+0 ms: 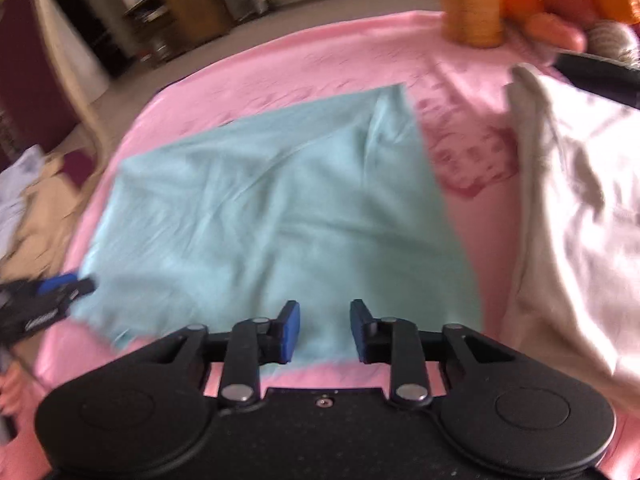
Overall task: Fold clothes
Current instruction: 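Move the open right tool along the folded shirt edge while the left tool hovers open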
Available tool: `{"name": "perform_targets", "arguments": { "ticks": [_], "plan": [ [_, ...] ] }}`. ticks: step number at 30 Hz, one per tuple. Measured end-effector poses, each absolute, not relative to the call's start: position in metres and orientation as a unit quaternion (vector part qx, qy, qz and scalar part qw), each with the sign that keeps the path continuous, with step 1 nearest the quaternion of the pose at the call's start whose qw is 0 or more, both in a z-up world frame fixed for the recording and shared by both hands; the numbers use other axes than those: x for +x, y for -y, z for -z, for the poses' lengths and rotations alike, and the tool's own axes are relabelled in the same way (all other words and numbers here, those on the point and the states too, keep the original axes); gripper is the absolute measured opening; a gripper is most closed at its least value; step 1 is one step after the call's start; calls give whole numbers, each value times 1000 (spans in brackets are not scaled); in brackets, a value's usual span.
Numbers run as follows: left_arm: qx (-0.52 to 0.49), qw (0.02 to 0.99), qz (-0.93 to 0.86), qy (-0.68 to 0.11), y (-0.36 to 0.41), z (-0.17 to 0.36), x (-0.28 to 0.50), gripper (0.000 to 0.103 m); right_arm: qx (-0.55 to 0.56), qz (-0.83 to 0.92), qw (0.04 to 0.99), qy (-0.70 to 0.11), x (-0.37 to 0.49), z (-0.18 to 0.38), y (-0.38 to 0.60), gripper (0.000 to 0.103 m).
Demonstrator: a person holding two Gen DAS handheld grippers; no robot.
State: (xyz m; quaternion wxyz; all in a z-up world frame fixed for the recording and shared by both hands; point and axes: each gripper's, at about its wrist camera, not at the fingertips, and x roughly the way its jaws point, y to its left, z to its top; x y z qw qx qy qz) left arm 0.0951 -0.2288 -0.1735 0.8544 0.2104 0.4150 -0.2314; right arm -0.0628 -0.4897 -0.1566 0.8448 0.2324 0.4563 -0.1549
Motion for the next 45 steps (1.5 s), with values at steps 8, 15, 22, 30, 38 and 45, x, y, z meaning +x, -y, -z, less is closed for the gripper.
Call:
{"name": "perform_targets", "arguments": {
  "ticks": [8,15,22,30,38,45],
  "plan": [
    [235,845,199,-437,212,174,91,41,169,144,858,-464,-46,169,470,26],
    [171,858,237,-422,200,153,81,41,257,151,853,-429,-97,144,484,46],
    [194,854,249,-414,232,157,77,44,513,127,773,-351,-142,168,522,59],
    [184,845,234,-444,231,168,89,44,591,97,727,-337,-127,193,509,59],
    [178,840,233,-457,230,173,92,44,651,101,690,-301,-126,214,497,57],
    [175,839,234,-459,229,174,93,45,677,144,687,-221,-133,222,493,54]
  ]
}}
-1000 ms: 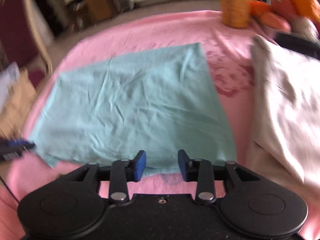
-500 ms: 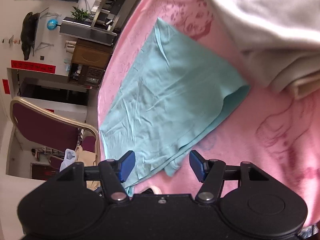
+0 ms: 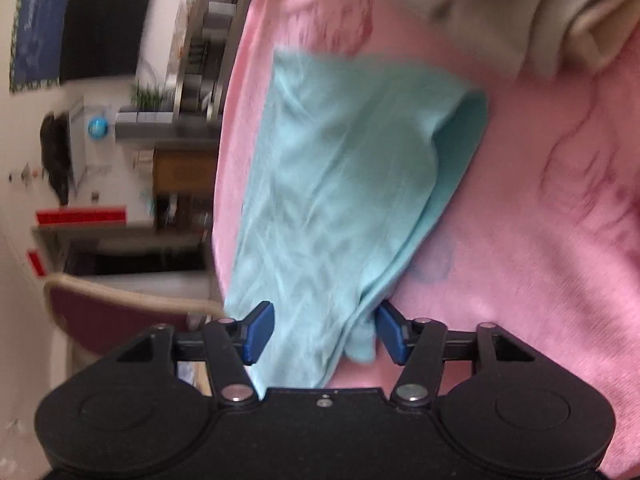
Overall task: Fold clothes
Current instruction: 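Move the open right tool along the folded shirt edge while the left tool hovers open, then grasp the folded shirt's edge with the right tool and lift it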
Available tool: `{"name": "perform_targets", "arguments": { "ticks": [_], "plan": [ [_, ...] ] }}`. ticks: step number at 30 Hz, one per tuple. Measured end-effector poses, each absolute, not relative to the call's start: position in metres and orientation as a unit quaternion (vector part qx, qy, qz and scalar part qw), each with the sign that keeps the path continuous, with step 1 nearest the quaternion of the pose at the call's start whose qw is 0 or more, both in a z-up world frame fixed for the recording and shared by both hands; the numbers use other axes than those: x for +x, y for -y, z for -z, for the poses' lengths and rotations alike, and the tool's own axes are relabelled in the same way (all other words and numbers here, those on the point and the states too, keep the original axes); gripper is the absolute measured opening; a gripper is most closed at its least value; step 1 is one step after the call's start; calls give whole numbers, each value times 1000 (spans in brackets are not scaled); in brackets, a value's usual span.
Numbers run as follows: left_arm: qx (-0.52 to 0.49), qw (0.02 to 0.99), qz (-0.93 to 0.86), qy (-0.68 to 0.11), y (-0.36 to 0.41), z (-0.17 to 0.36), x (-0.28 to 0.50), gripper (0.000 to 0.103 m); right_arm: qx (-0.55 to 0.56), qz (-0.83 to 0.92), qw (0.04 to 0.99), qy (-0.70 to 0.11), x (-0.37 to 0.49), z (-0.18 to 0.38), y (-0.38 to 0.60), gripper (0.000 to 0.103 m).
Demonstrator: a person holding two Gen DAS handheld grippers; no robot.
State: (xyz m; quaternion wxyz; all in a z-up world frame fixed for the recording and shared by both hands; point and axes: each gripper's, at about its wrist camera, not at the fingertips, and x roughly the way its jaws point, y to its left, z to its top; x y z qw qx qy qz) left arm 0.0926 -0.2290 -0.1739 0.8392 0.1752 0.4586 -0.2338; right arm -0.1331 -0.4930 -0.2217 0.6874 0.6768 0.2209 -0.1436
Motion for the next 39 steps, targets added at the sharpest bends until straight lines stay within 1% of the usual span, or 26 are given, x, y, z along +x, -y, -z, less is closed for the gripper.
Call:
{"name": "perform_targets", "arguments": {
  "ticks": [2,8,11,13,15,17,18,19,20,23,30,33,36,37,39],
  "plan": [
    [174,839,234,-459,229,174,93,45,677,158,689,-204,-135,222,496,54],
    [173,839,234,-460,228,175,92,45,702,87,669,-226,-116,234,492,55],
    [171,839,234,-461,227,175,92,45,688,127,682,-212,-118,228,493,54],
    [172,838,234,-461,227,175,92,45,700,127,674,-198,-119,229,497,54],
    [172,838,234,-462,228,175,92,45,706,90,671,-208,-111,231,497,54],
    [172,838,234,-462,228,175,92,45,681,107,691,-219,-106,226,495,54],
    [172,838,235,-462,227,175,92,45,673,126,696,-217,-107,224,495,53],
    [171,838,235,-462,227,175,92,46,677,140,692,-208,-110,225,497,49],
    [171,838,235,-463,226,175,92,46,685,146,685,-198,-112,227,500,48],
    [171,837,235,-463,227,175,92,46,705,162,669,-172,-117,232,506,48],
    [171,837,235,-463,227,175,92,46,703,124,676,-185,-106,236,504,50],
    [171,837,235,-463,226,175,92,46,690,154,685,-174,-111,230,506,49],
    [171,837,236,-464,226,176,93,47,699,180,675,-151,-120,230,513,46],
    [171,837,235,-464,226,176,93,47,697,186,676,-149,-121,230,514,43],
    [171,836,235,-464,226,176,94,48,681,211,686,-145,-122,227,515,42]
  ]
}}
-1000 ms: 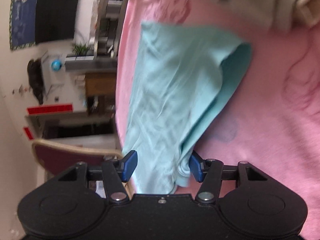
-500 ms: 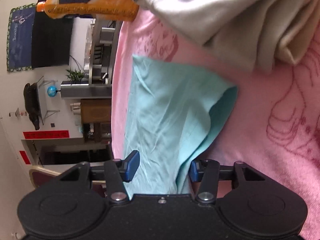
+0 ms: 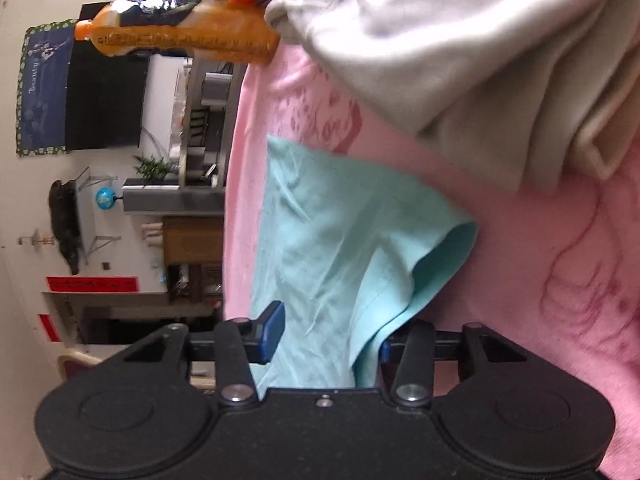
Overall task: Fold clothes
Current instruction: 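Grasp the folded shirt's edge with the right tool and lift it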
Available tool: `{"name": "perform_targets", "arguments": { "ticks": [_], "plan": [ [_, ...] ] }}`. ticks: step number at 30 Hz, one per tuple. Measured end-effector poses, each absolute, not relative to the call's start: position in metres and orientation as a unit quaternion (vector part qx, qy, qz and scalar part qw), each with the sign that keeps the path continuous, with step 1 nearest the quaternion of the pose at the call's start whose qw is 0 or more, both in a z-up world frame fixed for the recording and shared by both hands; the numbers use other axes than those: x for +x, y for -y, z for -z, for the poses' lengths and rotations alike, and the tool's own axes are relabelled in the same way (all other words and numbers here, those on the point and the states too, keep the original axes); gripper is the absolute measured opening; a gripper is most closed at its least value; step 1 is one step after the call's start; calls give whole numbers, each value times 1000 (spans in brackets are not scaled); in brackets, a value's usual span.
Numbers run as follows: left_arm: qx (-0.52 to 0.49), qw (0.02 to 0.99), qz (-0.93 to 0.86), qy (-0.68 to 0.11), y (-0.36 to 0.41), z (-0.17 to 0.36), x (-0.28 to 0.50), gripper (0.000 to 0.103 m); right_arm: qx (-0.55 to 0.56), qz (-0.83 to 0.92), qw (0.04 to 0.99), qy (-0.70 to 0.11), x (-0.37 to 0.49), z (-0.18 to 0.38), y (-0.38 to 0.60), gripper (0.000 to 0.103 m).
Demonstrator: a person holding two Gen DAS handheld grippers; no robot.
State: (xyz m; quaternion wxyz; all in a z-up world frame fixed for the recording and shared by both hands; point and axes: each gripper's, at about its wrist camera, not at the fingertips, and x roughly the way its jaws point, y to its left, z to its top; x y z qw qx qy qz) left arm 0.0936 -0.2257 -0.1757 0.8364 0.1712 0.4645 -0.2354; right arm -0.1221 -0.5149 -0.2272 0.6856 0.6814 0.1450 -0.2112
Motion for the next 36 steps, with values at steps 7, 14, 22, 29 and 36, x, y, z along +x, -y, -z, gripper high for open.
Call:
{"name": "perform_targets", "arguments": {
  "ticks": [7,14,22,29,36],
  "plan": [
    [173,844,229,-454,219,167,90,45,661,273,682,-152,-128,227,517,7],
    [174,842,186,-475,204,174,100,40,565,296,743,-202,-110,198,508,6],
    [178,844,197,-467,201,165,98,42,482,312,782,-242,-101,166,501,6],
    [163,839,247,-456,198,137,83,47,357,328,816,-315,-61,112,486,6],
    [152,839,262,-452,176,114,73,54,191,342,853,-346,-23,87,439,4]
  ]
}}
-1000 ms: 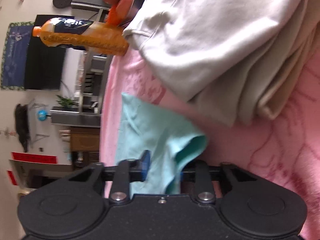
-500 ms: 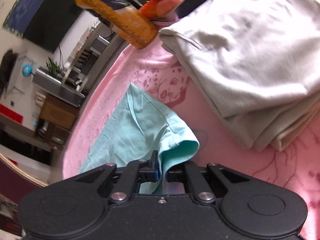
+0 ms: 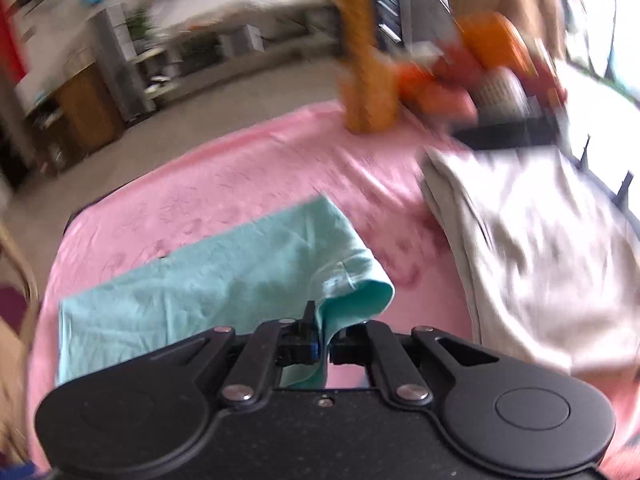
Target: Fold clothes
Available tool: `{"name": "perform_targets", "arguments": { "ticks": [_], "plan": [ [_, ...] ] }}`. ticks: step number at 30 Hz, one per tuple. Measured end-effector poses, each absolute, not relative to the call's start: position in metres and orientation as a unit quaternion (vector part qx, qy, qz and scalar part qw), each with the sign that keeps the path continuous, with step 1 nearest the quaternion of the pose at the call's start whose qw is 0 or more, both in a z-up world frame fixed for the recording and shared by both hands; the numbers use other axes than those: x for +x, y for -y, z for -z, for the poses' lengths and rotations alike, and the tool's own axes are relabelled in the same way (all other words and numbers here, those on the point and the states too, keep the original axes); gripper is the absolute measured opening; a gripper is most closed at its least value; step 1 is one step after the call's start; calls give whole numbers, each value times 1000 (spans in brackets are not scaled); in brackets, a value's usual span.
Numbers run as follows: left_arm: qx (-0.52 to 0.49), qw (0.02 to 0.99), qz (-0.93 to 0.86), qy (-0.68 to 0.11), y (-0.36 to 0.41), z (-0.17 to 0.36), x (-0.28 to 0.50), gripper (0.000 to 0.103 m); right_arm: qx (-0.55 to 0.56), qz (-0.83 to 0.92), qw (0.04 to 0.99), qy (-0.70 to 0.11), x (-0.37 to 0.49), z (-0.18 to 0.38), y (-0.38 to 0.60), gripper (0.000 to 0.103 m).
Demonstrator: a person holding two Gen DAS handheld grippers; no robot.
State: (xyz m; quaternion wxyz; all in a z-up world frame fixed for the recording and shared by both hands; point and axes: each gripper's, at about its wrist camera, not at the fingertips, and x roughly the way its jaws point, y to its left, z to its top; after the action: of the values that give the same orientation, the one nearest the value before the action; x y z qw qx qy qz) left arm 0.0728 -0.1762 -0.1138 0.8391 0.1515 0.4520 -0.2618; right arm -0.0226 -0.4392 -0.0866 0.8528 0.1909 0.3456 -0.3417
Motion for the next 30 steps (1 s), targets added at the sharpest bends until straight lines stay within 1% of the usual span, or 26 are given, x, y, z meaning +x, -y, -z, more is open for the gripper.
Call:
{"name": "perform_targets", "arguments": {
  "ticks": [1,2,8,11,14,17,22,30],
  "plan": [
    [143,842,254,-454,169,111,75,57,159,331,866,-340,-17,81,427,4],
    [133,844,246,-457,161,107,78,58,131,315,879,-332,-11,75,414,4],
    [68,856,185,-478,108,104,94,58,-18,164,946,-279,24,53,319,4],
    [40,851,155,-501,90,115,104,55,-121,77,949,-282,39,68,265,4],
    [35,848,142,-509,87,122,109,54,-190,12,925,-328,55,100,226,4],
    [38,850,142,-506,89,123,109,54,-221,-18,908,-355,60,125,209,4],
    [36,853,132,-504,89,124,112,55,-204,-27,911,-357,54,124,207,4],
    [35,859,123,-496,85,123,111,55,-210,-29,905,-370,57,135,200,5]
  ]
}}
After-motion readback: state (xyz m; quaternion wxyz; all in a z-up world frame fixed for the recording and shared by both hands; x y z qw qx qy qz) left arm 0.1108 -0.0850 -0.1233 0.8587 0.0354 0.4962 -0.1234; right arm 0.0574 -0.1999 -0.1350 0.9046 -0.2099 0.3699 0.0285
